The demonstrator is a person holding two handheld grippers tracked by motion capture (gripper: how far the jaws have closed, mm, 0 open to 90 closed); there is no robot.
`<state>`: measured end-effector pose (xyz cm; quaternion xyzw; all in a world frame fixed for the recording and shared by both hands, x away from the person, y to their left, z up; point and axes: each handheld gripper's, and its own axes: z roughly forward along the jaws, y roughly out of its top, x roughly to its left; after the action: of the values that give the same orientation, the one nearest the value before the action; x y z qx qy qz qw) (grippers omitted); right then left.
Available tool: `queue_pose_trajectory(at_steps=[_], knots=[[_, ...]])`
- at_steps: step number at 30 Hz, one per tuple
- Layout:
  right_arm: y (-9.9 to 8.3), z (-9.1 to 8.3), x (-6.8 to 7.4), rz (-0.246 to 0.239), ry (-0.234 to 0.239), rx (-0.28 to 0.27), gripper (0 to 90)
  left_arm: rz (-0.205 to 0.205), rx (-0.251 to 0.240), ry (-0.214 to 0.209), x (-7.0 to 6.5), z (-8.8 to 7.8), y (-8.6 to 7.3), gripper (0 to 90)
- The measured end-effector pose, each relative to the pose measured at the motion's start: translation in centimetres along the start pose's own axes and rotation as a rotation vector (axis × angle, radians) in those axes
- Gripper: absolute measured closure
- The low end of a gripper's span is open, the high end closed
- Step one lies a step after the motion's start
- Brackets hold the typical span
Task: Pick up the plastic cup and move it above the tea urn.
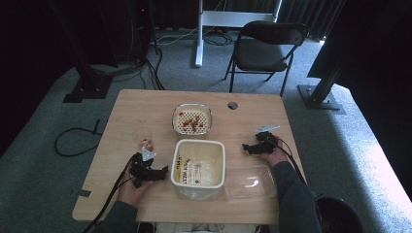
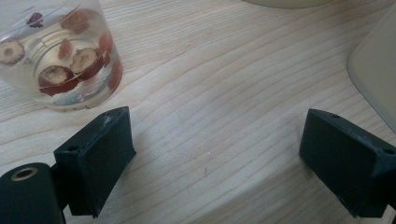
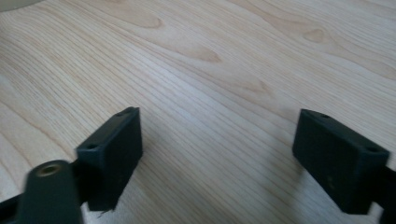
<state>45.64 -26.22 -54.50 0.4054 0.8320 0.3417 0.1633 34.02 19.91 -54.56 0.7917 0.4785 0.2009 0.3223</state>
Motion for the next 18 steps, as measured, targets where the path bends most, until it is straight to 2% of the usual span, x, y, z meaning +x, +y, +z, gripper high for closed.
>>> queue_pose_trajectory(at_steps=[2, 6, 7, 11, 14, 18], knots=[[0.1, -0.2, -0.1, 0.006, -0.006, 0.014, 21.5, 0.000, 0.001, 0.001, 0.0, 0.0, 0.0, 10.3], [0.3, -0.9, -0.4, 0.046, -0.073, 0.045, 34.2, 0.000, 0.001, 0.001, 0.0, 0.0, 0.0, 10.3], [0.2, -1.1, -0.5, 0.057, -0.076, 0.043, 36.0, -0.001, 0.001, 0.001, 0.0, 0.0, 0.0, 10.3], [0.3, -2.1, -0.7, 0.094, -0.078, 0.034, 35.9, 0.000, 0.001, 0.001, 0.0, 0.0, 0.0, 10.3], [0.5, -3.4, -0.6, 0.097, -0.071, -0.001, 35.6, 0.000, 0.001, 0.001, 0.0, 0.0, 0.0, 10.3], [0.7, -5.4, -0.3, 0.110, -0.061, -0.055, 41.0, -0.001, 0.001, 0.002, 0.0, 0.0, 0.0, 10.3]])
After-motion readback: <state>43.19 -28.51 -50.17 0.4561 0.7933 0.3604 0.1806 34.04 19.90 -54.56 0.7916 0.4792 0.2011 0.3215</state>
